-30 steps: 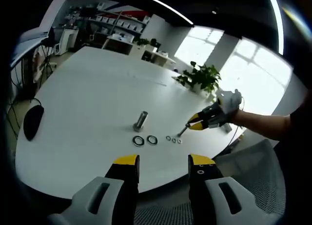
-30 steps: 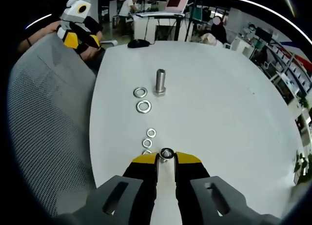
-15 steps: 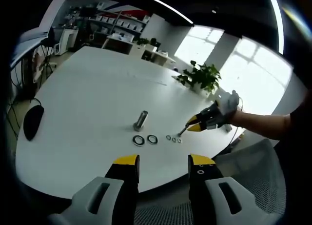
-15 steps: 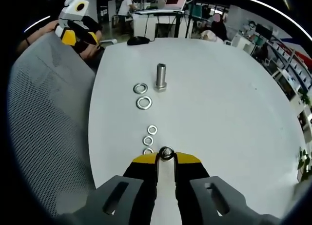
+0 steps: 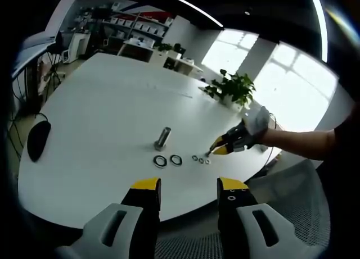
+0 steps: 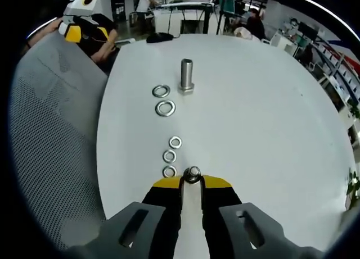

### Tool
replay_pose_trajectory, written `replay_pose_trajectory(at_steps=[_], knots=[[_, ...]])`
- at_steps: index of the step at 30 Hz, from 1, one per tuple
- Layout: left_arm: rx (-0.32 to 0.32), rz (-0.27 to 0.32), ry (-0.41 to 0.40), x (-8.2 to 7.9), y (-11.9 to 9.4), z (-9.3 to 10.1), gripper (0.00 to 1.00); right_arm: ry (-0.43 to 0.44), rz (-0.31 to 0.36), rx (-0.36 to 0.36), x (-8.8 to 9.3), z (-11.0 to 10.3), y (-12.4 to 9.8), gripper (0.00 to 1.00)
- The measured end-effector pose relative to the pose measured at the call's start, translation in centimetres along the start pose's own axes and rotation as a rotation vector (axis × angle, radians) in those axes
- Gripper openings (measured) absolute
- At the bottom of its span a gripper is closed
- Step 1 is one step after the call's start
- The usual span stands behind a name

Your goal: Place the washer onto the threaded stud by aligning its center hole with the stud, sliding it down to the base, and recovering from edge contact or off-axis alignment until the washer reaches the visible bottom stop.

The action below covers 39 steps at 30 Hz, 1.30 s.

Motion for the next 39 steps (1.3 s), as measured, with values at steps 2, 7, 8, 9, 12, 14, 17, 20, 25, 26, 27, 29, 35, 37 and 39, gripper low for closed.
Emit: replay_pose_trajectory(at_steps=[2, 7, 8, 9, 12, 14, 17, 20, 25, 26, 27, 29, 35, 37, 39], knots=[[0.000, 0.000, 0.000, 0.0, 0.0, 0.0, 0.38, 0.002, -0.005, -0.003, 0.0, 0.0, 0.2, 0.13], [-0.002, 0.001, -0.001, 0.0, 0.0, 0.0, 0.38, -0.002, -0.016, -0.007, 0.1, -0.1, 0.5, 0.13], [-0.001, 0.001, -0.001, 0.0, 0.0, 0.0, 0.38, -0.001, -0.020, -0.008, 0.2, -0.1, 0.6, 0.13], [-0.002, 0.000, -0.001, 0.0, 0.0, 0.0, 0.38, -0.002, -0.021, -0.008, 0.2, -0.1, 0.7, 0.13], [-0.002, 0.000, -0.001, 0.0, 0.0, 0.0, 0.38, -0.005, -0.029, -0.011, 0.4, -0.1, 0.9, 0.13], [-0.003, 0.001, -0.002, 0.0, 0.0, 0.0, 0.38, -0.010, -0.034, -0.012, 0.4, -0.1, 1.0, 0.13], [-0.003, 0.001, -0.002, 0.0, 0.0, 0.0, 0.38, -0.013, -0.042, -0.014, 0.5, -0.2, 1.1, 0.13], [-0.004, 0.003, -0.002, 0.0, 0.0, 0.0, 0.38, -0.063, -0.048, -0.026, 0.8, -0.3, 1.0, 0.03], [-0.004, 0.008, -0.004, 0.0, -0.1, 0.0, 0.38, -0.053, -0.055, -0.025, 0.8, -0.3, 1.0, 0.04], [-0.003, 0.006, -0.003, 0.0, 0.0, 0.0, 0.38, -0.052, -0.056, -0.027, 0.8, -0.3, 1.0, 0.04], [-0.003, 0.005, -0.002, 0.0, 0.0, 0.0, 0.38, -0.047, -0.058, -0.026, 0.8, -0.3, 1.0, 0.04], [-0.002, 0.007, -0.002, 0.0, 0.0, 0.0, 0.38, -0.044, -0.059, -0.024, 0.9, -0.2, 1.0, 0.04], [-0.001, 0.008, -0.002, 0.0, 0.0, 0.0, 0.38, -0.030, -0.027, -0.020, 0.4, -0.2, -0.1, 0.08], [0.001, 0.006, -0.001, 0.0, 0.0, 0.1, 0.38, -0.043, -0.014, -0.022, 0.1, -0.4, -0.5, 0.11], [0.001, 0.006, -0.001, 0.0, 0.0, 0.0, 0.38, -0.043, 0.000, -0.037, -0.2, -0.6, -0.9, 0.13]])
Point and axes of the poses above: the point that each gripper's makers call its tool centre point, and the gripper's own axes: y roughly forward along the fingers, z roughly to its right, x roughly out of its underside, the point moved 10 cm from there along -y, roughly backward along the fingers, and after that the axes turned 3 degrees about -y, right-handed, at the moved point
